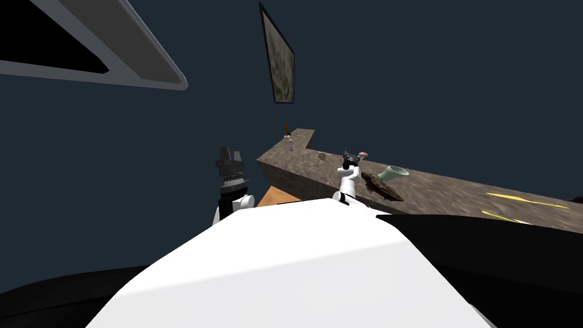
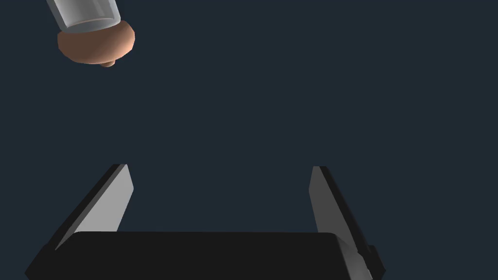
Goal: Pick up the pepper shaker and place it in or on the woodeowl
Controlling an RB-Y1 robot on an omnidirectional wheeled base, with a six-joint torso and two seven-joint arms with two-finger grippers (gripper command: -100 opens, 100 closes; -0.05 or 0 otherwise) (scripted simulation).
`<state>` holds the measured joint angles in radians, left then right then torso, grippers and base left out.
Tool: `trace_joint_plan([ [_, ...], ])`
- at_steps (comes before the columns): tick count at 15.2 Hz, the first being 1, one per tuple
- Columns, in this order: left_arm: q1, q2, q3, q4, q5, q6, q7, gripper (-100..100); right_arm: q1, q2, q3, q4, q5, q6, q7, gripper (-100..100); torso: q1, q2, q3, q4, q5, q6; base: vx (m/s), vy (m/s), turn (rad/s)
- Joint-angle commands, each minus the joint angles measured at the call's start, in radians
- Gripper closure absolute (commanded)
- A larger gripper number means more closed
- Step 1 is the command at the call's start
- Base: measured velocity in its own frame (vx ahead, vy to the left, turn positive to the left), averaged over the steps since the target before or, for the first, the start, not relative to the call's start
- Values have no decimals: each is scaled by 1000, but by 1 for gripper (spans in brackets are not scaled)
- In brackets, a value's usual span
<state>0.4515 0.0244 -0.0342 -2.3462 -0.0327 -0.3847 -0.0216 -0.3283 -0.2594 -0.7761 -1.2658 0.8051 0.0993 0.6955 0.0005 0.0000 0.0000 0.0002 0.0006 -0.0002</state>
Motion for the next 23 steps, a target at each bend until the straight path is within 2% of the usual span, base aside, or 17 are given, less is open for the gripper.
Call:
trace_joint_plan([
  [1, 0, 0, 0, 0, 0, 0, 0, 0, -3, -37, 41, -16, -50, -6, 0, -100, 0, 0, 0, 0, 0, 0, -11, 6, 179],
  [3, 0, 0, 0, 0, 0, 0, 0, 0, -3, -37, 41, -16, -66, -6, 0, -100, -1, 0, 0, 0, 0, 0, -10, -6, 83],
  [5, 0, 0, 0, 0, 0, 0, 0, 0, -4, -63, 73, -28, -113, -13, 2, -100, -2, 0, 0, 0, -1, 0, -13, -10, 110],
  [6, 0, 0, 0, 0, 0, 0, 0, 0, -3, -93, 108, -39, -143, -21, 3, -100, -3, 0, 0, 0, -1, 0, -20, -16, 242],
  [7, 0, 0, 0, 0, 0, 0, 0, 0, -3, -93, 108, -39, -164, -21, 3, -100, -3, 1, 0, 0, -1, 0, -19, -23, 180],
  [8, 0, 0, 0, 0, 0, 0, 0, 0, -2, -124, 146, -47, -200, -29, 5, -100, -3, 1, 0, 0, -1, 0, -27, -29, 178],
  [9, 0, 0, 0, 0, 0, 0, 0, 0, -2, -124, 146, -47, -218, -29, 5, -100, -4, 1, 0, 0, -1, 0, -30, -30, 159],
  [10, 0, 0, 0, 0, 0, 0, 0, 0, 1, -158, 185, -54, -246, -38, 8, -100, -4, 1, 1, 0, -1, 0, -40, -31, 171],
  [12, 0, 0, 0, 0, 0, 0, 0, 0, 1, -158, 186, -54, -275, -38, 8, -100, -4, 2, 1, 0, -1, 0, -36, -28, 116],
  [13, 0, 0, 0, 0, 0, 0, 0, 0, 6, -194, 228, -58, -308, -48, 11, -100, -4, 2, 1, 0, -1, 1, -41, -26, 157],
  [15, 0, 0, 0, 0, 0, 0, 0, 0, 6, -194, 228, -58, -335, -48, 11, -100, -4, 2, 1, 0, -1, 0, -37, -27, 119],
  [16, 0, 0, 0, 0, 0, 0, 0, 0, 11, -231, 271, -59, -370, -59, 15, -100, -4, 2, 1, 0, -1, 1, -32, -29, 131],
  [18, 0, 0, 0, 0, 0, 0, 0, 0, 11, -231, 271, -59, -396, -59, 15, -100, -5, 2, 1, 0, -1, 0, -36, -34, 120],
  [19, 0, 0, 0, 0, 0, 0, 0, 0, 18, -270, 315, -58, -430, -70, 20, -100, -5, 2, 1, 0, -1, 1, -44, -37, 166],
  [21, 0, 0, 0, 0, 0, 0, 0, 0, 18, -270, 316, -58, -459, -70, 20, -100, -5, 2, 1, 0, -1, 0, -48, -44, 117],
  [22, 0, 0, 0, 0, 0, 0, 0, 0, 26, -310, 358, -55, -489, -81, 25, -100, -6, 2, 1, 0, -2, 1, -63, -57, 150],
  [23, 0, 0, 0, 0, 0, 0, 0, 0, 26, -310, 362, -55, -509, -81, 25, -100, -6, 3, 2, 1, -2, 0, -78, -65, 173],
])
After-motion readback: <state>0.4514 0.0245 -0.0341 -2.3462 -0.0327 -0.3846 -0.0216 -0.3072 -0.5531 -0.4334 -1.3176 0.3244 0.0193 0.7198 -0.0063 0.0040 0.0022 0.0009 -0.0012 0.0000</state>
